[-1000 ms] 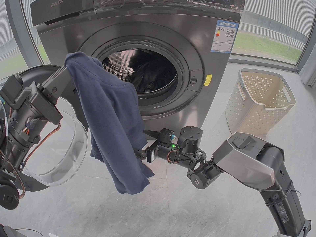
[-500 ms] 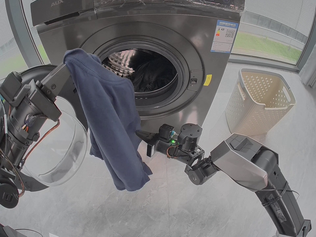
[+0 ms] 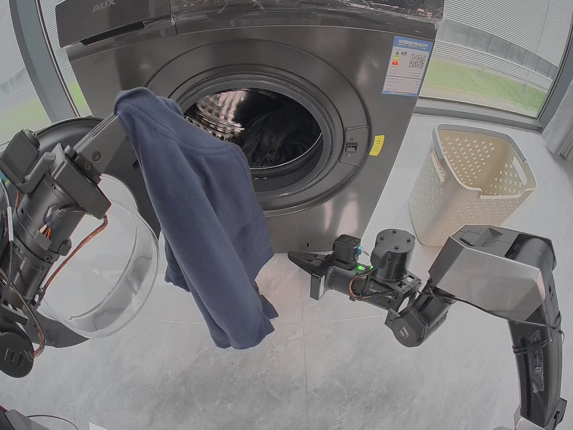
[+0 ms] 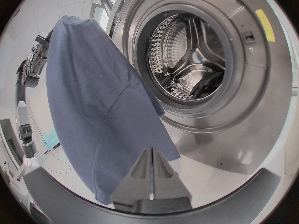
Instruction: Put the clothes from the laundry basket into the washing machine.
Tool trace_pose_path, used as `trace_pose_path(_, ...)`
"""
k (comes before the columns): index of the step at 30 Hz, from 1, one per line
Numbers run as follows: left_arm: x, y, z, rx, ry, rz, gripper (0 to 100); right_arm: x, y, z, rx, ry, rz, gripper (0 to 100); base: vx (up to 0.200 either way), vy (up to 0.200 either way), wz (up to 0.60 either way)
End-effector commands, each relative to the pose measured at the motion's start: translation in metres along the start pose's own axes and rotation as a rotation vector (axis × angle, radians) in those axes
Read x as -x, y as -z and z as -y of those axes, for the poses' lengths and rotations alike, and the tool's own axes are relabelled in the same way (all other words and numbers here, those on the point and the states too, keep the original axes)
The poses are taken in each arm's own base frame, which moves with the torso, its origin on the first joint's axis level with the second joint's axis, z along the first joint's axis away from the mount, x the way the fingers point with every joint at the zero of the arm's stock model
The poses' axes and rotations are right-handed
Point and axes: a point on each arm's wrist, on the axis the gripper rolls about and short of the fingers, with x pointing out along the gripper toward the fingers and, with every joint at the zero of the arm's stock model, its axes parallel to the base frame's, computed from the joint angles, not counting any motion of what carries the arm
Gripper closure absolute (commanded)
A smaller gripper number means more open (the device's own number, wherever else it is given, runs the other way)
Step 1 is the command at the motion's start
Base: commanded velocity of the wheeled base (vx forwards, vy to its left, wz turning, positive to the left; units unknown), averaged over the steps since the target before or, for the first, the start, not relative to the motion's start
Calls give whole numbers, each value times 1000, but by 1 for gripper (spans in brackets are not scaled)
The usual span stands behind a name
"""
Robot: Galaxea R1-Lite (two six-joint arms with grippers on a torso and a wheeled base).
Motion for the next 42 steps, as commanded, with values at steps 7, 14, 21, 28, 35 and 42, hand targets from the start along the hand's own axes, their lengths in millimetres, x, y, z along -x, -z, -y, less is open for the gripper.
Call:
trace_pose_path(7,0,-1,2,3,7,4,100,-5,-22,8,28,104,84,0,0,0,0)
trace_pose_path(14,0,-1,2,4,12,3,100,-29,-13,12,17,33,41,0,0,0,0)
trace_pose_path(21,-1,-2,1,-1,12,7,100,-53,2,-3,4,-51,0,0,0,0,0)
trace_pose_path(28,0,-2,1,1,12,6,100,-78,9,-1,16,-92,26,0,0,0,0)
trace_pose_path(35,0,0,1,2,10,0,100,-89,11,-2,26,-175,50,0,0,0,0)
trace_pose_path(42,0,0,1,2,9,2,100,-103,12,0,49,-183,103,0,0,0,0)
